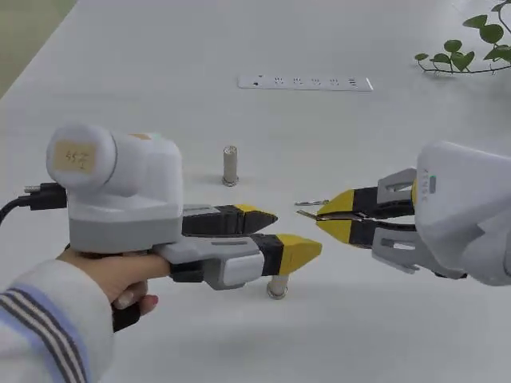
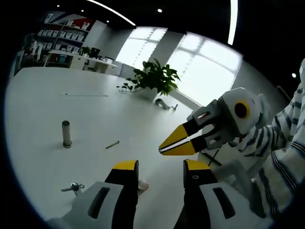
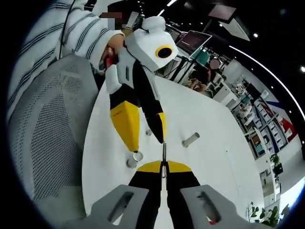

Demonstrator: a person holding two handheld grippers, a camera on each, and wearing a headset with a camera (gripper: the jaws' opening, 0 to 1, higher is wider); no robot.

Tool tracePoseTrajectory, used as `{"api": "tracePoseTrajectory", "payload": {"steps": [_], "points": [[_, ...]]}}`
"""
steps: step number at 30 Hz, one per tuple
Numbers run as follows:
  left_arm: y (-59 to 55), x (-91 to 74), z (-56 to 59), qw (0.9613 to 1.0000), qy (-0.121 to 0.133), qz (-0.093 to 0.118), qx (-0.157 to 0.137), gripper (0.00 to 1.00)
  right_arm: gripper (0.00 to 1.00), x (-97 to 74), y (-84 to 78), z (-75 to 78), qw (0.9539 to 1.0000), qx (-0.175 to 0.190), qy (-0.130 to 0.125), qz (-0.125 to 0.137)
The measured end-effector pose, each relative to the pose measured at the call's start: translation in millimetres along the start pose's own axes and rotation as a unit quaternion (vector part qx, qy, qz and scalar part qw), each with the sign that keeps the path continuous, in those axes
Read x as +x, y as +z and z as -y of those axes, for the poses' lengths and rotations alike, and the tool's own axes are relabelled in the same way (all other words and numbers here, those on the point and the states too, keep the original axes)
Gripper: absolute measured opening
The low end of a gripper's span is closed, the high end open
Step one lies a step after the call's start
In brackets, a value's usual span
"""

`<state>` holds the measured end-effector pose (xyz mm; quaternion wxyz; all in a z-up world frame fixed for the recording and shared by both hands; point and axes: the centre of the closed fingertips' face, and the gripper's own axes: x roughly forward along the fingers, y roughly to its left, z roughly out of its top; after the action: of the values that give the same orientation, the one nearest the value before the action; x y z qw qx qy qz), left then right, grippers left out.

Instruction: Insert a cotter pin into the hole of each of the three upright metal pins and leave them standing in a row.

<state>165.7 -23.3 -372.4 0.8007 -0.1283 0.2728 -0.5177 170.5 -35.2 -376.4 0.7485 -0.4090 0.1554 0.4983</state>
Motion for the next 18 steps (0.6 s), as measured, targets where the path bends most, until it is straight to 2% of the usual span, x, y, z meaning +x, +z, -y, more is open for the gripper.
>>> {"api": "tracePoseTrajectory", "payload": {"steps": [5,12,18], "points": [[1.3,2.0,4.5,0.9998,-0.010,0.006,-0.016,0.25,0.00,-0.1,6.4,-8.9,1.0000,-0.007,0.003,0.004],[-3.1,2.8,10.2,0.9990,-0.027,-0.001,-0.036,0.08,0.00,4.7,6.8,-16.7,0.9998,0.002,0.013,0.011],[-5.1,2.2,8.4,0.9984,-0.024,-0.004,-0.052,0.04,0.00,6.0,8.6,-19.9,0.9998,-0.004,0.017,0.011]]}}
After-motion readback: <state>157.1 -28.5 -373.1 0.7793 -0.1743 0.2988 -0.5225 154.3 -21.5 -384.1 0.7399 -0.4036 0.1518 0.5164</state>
